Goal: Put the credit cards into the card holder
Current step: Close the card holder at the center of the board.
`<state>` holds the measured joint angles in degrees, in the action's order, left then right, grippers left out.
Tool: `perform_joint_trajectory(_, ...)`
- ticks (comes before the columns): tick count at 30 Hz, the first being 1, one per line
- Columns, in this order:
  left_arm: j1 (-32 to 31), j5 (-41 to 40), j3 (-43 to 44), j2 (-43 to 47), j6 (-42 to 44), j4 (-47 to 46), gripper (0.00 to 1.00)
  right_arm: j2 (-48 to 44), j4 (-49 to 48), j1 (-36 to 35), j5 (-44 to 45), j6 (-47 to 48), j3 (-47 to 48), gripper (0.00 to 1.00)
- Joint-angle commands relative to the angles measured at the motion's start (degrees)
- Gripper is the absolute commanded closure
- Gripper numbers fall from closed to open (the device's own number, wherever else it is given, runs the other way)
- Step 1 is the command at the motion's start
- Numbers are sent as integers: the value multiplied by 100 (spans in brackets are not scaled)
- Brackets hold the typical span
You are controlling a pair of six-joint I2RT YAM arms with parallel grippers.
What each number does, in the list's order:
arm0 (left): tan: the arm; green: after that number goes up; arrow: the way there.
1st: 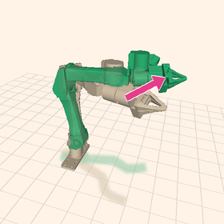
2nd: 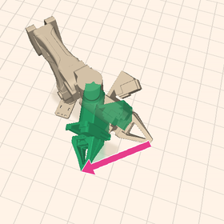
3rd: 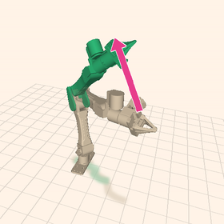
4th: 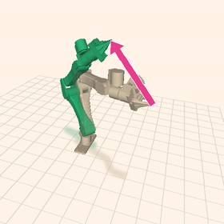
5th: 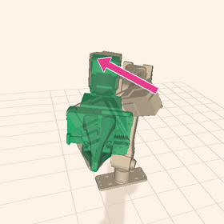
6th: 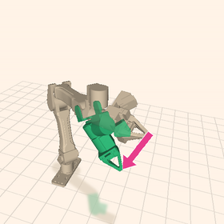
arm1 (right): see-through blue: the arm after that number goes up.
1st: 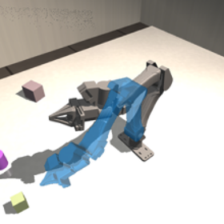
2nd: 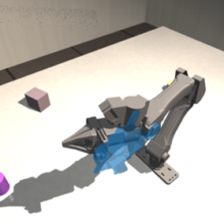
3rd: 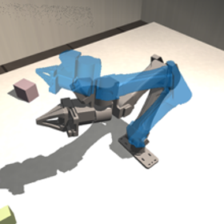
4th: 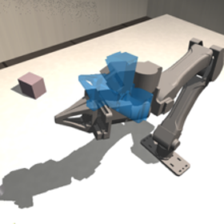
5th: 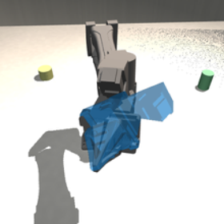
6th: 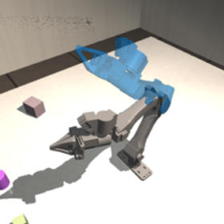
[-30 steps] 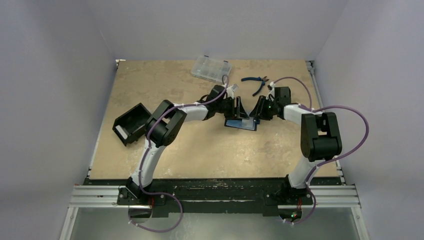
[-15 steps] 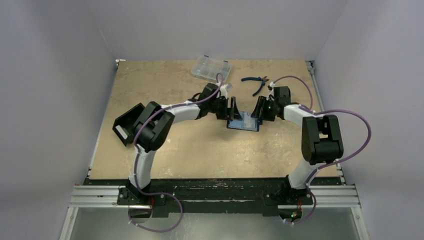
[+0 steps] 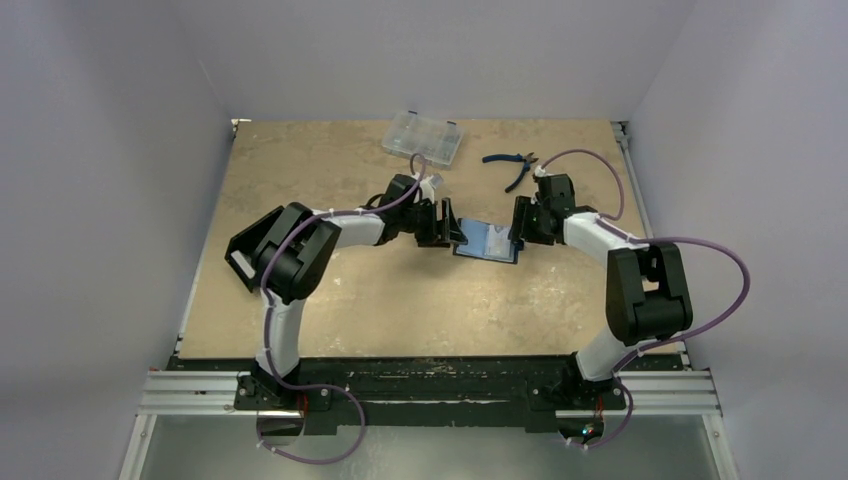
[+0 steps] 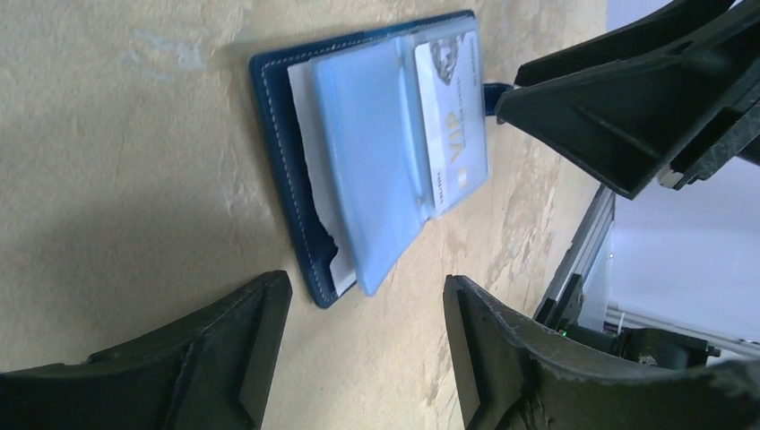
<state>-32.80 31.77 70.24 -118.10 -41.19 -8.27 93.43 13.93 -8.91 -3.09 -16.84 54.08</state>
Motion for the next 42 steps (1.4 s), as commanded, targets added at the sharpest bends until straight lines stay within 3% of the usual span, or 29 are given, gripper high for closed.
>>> perform_joint_trajectory(1,-13,334,-57,-336,-576,-923,33,-38,-32,30,201,36,-73,45)
perform_joint_trajectory(6,-16,709,-131,-616,-1249,-1827,37,136,-173,29,41,10,-108,60)
perform_joint_trajectory(17,-229,983,67,-437,-2025,-2822,44,266,-355,32,-381,7,-230,75)
perform_joint_trajectory(31,-526,908,226,-419,-2535,-3397,46,147,-1333,32,-2275,-833,-565,81)
perform_joint_trajectory(37,-530,940,247,-648,-2517,-3375,46,9,-1367,491,-2293,-878,-801,81)
perform_joint_trajectory(42,-529,968,369,-992,-2565,-3459,47,3,-1991,872,-3189,-1133,-1203,80)
